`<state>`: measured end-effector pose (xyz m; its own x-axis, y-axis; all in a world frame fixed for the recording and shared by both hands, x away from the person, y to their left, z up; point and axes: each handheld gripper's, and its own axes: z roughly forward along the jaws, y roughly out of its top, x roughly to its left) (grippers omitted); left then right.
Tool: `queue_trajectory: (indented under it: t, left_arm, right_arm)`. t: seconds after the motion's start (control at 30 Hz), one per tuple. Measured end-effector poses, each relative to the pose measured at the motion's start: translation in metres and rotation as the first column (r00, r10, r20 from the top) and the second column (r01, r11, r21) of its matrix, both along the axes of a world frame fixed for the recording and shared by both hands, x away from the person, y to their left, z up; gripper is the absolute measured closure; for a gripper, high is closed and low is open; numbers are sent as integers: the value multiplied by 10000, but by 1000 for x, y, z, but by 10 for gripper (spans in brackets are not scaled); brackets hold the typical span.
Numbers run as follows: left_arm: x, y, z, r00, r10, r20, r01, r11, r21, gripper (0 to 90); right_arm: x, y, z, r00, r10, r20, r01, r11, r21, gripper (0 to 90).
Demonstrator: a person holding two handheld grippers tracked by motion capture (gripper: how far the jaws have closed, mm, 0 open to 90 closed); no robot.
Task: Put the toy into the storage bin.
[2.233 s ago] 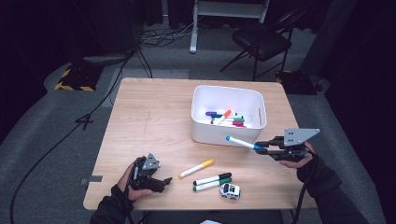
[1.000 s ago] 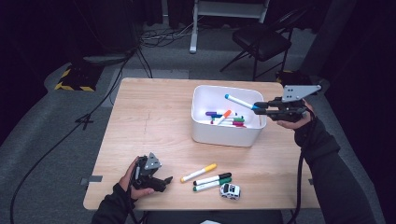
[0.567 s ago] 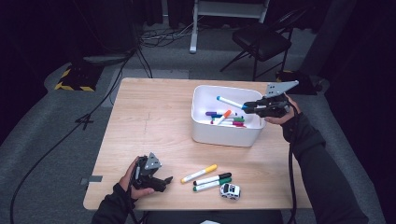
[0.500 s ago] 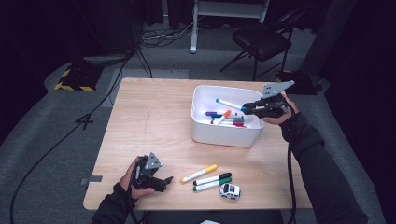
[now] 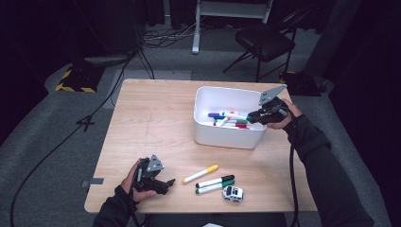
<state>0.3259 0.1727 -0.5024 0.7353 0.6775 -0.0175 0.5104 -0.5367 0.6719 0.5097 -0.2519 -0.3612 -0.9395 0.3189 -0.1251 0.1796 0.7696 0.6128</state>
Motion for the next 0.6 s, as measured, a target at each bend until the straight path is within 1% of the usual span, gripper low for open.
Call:
queue_trajectory:
  t: [0.07, 0.13, 0.17, 0.2, 0.23, 0.33, 0.37, 0.4, 0.47, 0.5, 0.57, 0.6]
  left_arm:
    - [0, 0, 0, 10000, -19, 16, 19, 10000, 14, 101]
    - [0, 0, 0, 10000, 2, 23, -2, 10000, 7, 101]
    - [0, 0, 0, 10000, -15, -26, 15, 10000, -5, 101]
    - [0, 0, 0, 10000, -18, 6, 18, 10000, 5, 101]
    - [0, 0, 0, 10000, -19, 14, 19, 10000, 16, 101]
    - [0, 0, 0, 10000, -20, 17, 20, 10000, 6, 101]
    - [0, 0, 0, 10000, -13, -20, 12, 10000, -32, 101]
    - [0, 0, 0, 10000, -3, -18, 3, 10000, -14, 101]
    - [0, 0, 0, 10000, -21, -35, 21, 10000, -4, 101]
    - [0, 0, 0, 10000, -3, -34, 3, 10000, -16, 101]
    - [0, 0, 0, 10000, -5, -33, 5, 10000, -17, 101]
    - [0, 0, 0, 10000, -2, -31, 2, 10000, -7, 101]
  right_arm:
    - [-1, -3, 0, 9999, -93, -79, 93, 9999, 47, 751]
    - [-1, -6, 1, 9999, -110, -96, 112, 9998, 156, 751]
    - [-1, -7, 1, 9999, -152, -72, 154, 9998, 153, 750]
    - [-1, -9, 1, 9998, -183, -18, 183, 9997, 189, 748]
    - [-2, -10, 1, 9997, -233, -65, 235, 9994, 256, 742]
    - [-4, -14, 2, 9995, -326, 42, 323, 9973, 667, 702]
    - [-5, -16, 3, 9996, -290, 23, 286, 9954, 913, 697]
    - [-5, -18, 3, 9996, -265, 29, 260, 9946, 1009, 690]
    - [-8, -20, 5, 9989, -448, 122, 432, 9930, 1098, 644]
    - [-10, -21, 7, 9986, -474, 228, 440, 9905, 1306, 643]
    - [-14, -24, 9, 9984, -455, 342, 397, 9871, 1548, 635]
    - [-18, -25, 11, 9978, -487, 441, 402, 9837, 1754, 625]
